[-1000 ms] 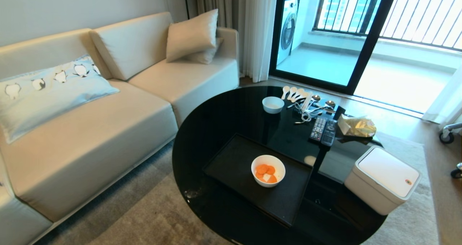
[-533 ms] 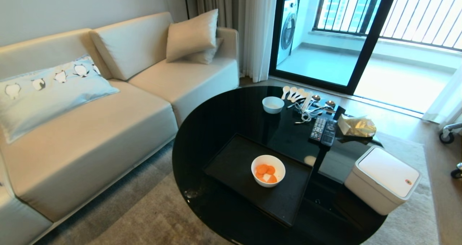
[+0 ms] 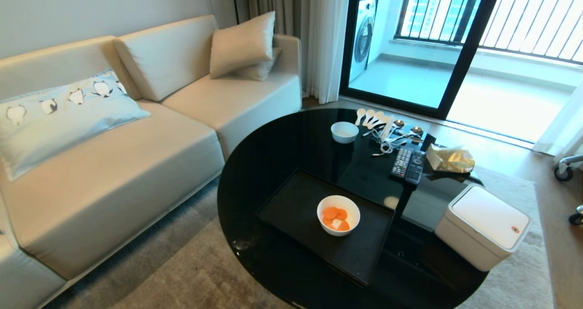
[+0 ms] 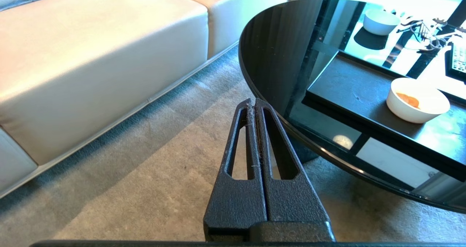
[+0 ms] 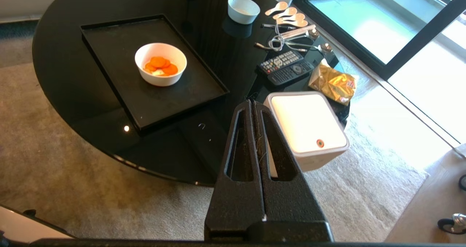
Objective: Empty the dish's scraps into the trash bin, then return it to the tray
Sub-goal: Pick up the bowl with leftover food
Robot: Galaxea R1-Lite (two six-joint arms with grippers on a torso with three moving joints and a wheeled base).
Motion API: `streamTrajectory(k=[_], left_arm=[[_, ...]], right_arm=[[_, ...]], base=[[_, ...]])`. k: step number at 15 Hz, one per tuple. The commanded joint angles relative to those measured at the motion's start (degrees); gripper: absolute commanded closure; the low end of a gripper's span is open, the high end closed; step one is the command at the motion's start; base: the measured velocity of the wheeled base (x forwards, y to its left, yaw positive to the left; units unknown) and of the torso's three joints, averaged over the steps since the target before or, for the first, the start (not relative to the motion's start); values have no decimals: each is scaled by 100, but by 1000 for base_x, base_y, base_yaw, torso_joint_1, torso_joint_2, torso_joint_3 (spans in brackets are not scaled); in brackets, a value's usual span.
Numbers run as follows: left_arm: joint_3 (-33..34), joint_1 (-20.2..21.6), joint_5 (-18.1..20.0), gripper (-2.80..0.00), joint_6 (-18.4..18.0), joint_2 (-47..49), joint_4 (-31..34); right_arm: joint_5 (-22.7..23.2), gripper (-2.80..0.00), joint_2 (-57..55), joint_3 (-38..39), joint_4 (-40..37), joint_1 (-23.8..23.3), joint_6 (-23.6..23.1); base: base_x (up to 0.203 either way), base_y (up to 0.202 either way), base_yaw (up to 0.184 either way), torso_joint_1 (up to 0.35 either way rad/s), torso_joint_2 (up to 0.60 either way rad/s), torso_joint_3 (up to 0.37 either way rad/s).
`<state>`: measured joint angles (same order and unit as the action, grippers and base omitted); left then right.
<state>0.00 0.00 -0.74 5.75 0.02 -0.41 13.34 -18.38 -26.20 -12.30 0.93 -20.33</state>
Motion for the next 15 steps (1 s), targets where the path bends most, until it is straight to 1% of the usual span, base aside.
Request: streamTrajectory(k=[1,3,5,8,10,12,13,15], left_arm=[[0,0,-5,0,5,-2,-2],[0,0,-5,0,5,-2,-2],[0,0,-5,0,5,-2,-2],[0,0,-5,0,5,-2,-2],[0,0,-5,0,5,-2,-2],[0,0,-5,0,5,-2,-2],[0,0,-5,0,5,-2,-2],[0,0,-5,0,5,-2,-2]], right_arm=[[21,0,-1316,-547,118,24,-33],[79,0,-2095,-912,324,82,-39],[220,0,-2777,-1182,602,386,-25],[278,0,-3760,-1762,776,1258,-5],[282,0,-4340,-1989,805,1837,107],[248,0,-4835,-2112,812,2427,404],[129,0,-5029,-2184,782,2708,632],[-319,0,-5453,-2267,742,3245,1096]], base=[[0,0,0,0,0,0],[0,0,0,0,0,0],[0,0,0,0,0,0],[0,0,0,0,0,0],[0,0,0,0,0,0],[0,0,0,0,0,0],[0,0,0,0,0,0],[0,0,0,0,0,0]])
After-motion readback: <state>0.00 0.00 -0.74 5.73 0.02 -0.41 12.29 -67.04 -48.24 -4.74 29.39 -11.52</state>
